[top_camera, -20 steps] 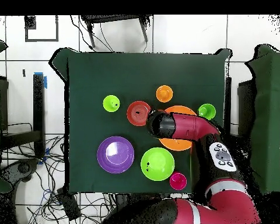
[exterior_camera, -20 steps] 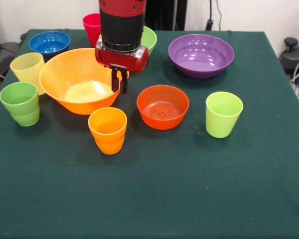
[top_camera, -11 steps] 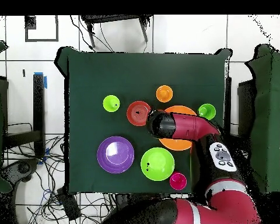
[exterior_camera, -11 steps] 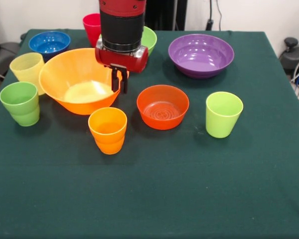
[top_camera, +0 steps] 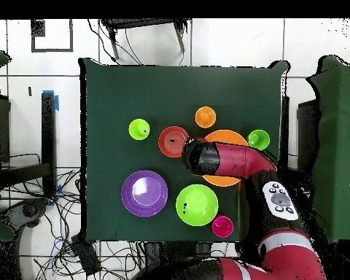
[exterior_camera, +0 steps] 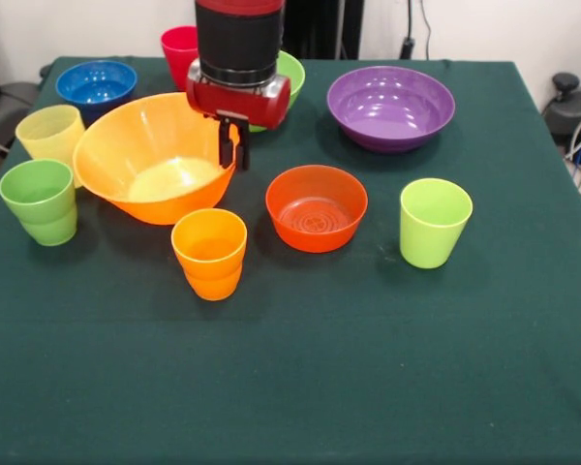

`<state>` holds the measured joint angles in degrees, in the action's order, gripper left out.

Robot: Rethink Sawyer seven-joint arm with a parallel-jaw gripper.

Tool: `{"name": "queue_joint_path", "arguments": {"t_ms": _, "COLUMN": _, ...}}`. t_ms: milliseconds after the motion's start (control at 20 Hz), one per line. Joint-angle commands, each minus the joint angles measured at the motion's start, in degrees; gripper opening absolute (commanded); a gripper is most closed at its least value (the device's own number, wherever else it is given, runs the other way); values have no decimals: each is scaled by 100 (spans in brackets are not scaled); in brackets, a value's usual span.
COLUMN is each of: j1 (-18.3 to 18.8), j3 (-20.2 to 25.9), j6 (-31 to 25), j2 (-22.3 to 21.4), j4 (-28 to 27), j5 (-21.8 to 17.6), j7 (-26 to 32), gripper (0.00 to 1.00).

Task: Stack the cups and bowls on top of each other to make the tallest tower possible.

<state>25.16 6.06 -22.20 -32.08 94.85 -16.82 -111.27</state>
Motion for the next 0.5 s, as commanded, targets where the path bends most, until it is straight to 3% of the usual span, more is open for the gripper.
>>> {"name": "queue_joint_path", "arguments": {"t_ms": 50, "j1": 6, "j3": 632, "j6": -758, "j2": -240, "j4": 424, "j5": 55, "j7": 211, "gripper": 0}}
{"name": "queue_joint_path", "arguments": {"t_ms": 500, "j1": -17, "j3": 649, "j6": -1114, "j2": -611, "j4": 658, "j5": 160, "j7": 135, "gripper": 0}}
